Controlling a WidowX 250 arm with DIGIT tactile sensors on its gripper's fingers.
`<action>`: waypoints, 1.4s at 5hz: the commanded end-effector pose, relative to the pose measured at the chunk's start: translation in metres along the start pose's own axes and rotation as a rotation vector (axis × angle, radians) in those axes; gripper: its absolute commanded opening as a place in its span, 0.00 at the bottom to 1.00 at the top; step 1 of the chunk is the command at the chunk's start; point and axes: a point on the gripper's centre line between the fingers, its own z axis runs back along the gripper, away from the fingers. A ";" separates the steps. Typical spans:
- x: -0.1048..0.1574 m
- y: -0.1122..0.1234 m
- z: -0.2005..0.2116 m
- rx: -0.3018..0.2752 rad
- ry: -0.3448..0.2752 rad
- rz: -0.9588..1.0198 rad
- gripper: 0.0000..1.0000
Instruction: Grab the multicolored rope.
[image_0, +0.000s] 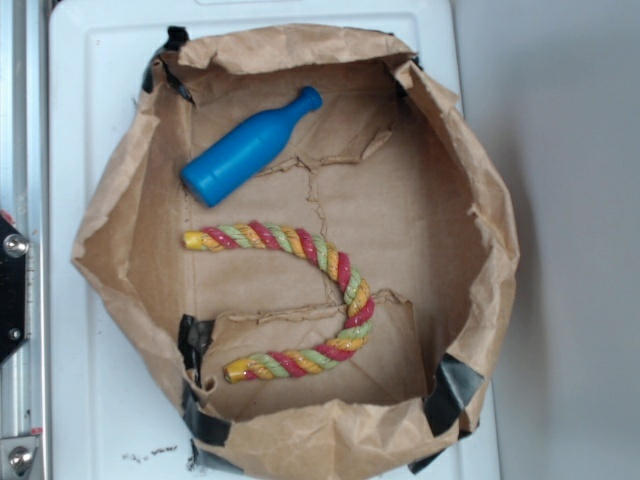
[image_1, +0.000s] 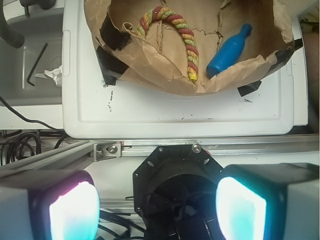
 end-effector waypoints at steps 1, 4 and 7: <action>0.003 -0.001 0.005 -0.005 -0.013 -0.010 1.00; 0.101 -0.025 -0.009 0.040 -0.013 0.186 1.00; 0.142 0.045 -0.109 0.141 -0.059 0.063 1.00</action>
